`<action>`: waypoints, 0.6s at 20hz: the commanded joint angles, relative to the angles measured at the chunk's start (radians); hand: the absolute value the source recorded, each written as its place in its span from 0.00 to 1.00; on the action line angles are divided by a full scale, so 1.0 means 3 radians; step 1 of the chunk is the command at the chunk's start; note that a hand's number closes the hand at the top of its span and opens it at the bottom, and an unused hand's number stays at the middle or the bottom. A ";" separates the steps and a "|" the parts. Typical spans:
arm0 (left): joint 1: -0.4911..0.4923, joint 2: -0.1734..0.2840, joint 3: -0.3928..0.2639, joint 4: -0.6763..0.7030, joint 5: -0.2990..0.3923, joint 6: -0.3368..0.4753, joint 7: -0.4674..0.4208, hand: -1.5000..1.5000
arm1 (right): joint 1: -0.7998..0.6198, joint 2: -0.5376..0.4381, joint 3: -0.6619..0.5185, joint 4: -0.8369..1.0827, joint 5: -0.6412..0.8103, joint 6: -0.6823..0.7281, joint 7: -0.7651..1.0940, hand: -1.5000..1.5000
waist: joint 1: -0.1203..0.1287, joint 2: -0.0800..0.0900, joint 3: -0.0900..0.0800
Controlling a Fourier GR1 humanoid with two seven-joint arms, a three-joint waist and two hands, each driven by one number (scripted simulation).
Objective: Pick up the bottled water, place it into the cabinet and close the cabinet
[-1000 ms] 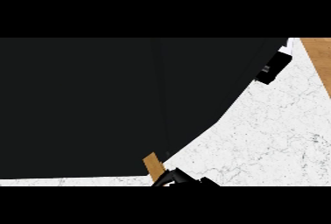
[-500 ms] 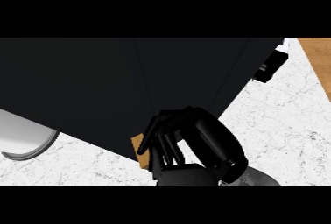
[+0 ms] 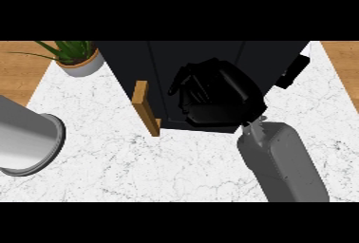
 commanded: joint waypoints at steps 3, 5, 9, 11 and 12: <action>0.0079 -0.0155 0.0152 -0.0027 0.0063 -0.0176 0.0132 0.00 | -0.0419 -0.0117 -0.0373 0.0753 -0.0078 0.0397 -0.0219 1.00 | 0.0000 0.0005 0.0001; 0.0136 -0.0231 0.0156 -0.0059 0.0032 -0.0279 0.0135 0.00 | -0.0508 -0.0201 -0.0445 0.0827 -0.0140 0.0543 -0.0194 1.00 | 0.0008 0.0004 0.0001; -0.0061 -0.0218 0.0123 -0.0090 0.0063 -0.0097 0.0266 0.00 | -0.0710 -0.0025 -0.0345 0.1104 -0.0005 0.0531 -0.0256 1.00 | 0.0002 0.0016 0.0000; -0.0132 -0.0093 0.0184 0.0036 0.0148 -0.0132 0.0323 0.00 | -0.0749 -0.0049 -0.0372 0.1217 -0.0050 0.0621 -0.0233 1.00 | 0.0004 0.0025 -0.0001; 0.0052 -0.0182 0.0237 -0.0063 0.0222 -0.0276 0.0299 0.00 | -0.0683 -0.0037 -0.0381 0.1199 -0.0044 0.0642 -0.0297 1.00 | 0.0033 0.0013 0.0000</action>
